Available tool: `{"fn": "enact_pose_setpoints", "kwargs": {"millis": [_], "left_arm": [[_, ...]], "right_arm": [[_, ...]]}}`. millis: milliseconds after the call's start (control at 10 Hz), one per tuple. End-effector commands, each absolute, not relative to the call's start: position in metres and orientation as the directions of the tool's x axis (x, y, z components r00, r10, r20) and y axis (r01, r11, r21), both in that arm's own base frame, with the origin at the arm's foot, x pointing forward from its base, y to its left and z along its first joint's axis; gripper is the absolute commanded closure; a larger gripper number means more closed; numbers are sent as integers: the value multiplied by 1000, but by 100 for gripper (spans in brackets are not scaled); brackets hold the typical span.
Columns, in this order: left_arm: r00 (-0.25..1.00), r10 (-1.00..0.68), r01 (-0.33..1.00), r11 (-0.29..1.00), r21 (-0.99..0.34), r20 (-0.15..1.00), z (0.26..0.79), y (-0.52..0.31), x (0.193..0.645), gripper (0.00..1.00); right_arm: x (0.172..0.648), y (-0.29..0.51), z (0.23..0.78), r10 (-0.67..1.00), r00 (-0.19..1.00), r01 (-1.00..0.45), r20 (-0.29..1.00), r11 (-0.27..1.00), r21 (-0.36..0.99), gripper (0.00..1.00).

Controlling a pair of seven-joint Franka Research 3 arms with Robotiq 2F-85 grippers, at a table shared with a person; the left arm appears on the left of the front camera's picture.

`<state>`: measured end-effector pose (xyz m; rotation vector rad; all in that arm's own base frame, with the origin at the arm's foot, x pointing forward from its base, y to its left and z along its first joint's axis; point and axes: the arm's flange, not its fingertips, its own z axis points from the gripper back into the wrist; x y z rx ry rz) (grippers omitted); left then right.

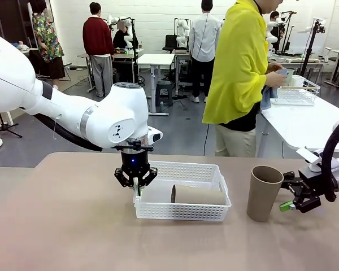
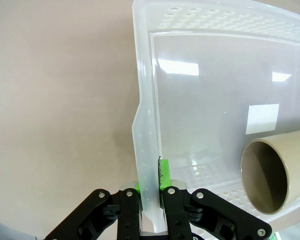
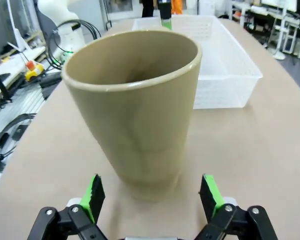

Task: Clean and organize the cups into the basket.
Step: Pick up the Reusable plastic cup from the right side of the table and stack it inside the Organizing basket in the center of the table.

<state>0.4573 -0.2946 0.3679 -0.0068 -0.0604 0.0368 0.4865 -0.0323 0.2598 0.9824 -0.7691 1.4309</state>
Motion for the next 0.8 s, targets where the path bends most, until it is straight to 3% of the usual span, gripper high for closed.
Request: {"fn": "enact_pose_setpoints", "kwargs": {"millis": [0,600,700], "left_arm": [[997,39,-38,999,-13,66,370,-296,457,100],[997,39,-38,999,-13,66,370,-296,457,100],[997,39,-38,999,-13,66,370,-296,457,100]], "right_arm": [[500,-16,258,448,56,-985,892,-121,122,0],[499,21,260,448,48,-949,893,-258,181,0],[498,23,260,450,2,-942,893,-300,152,11]]}}
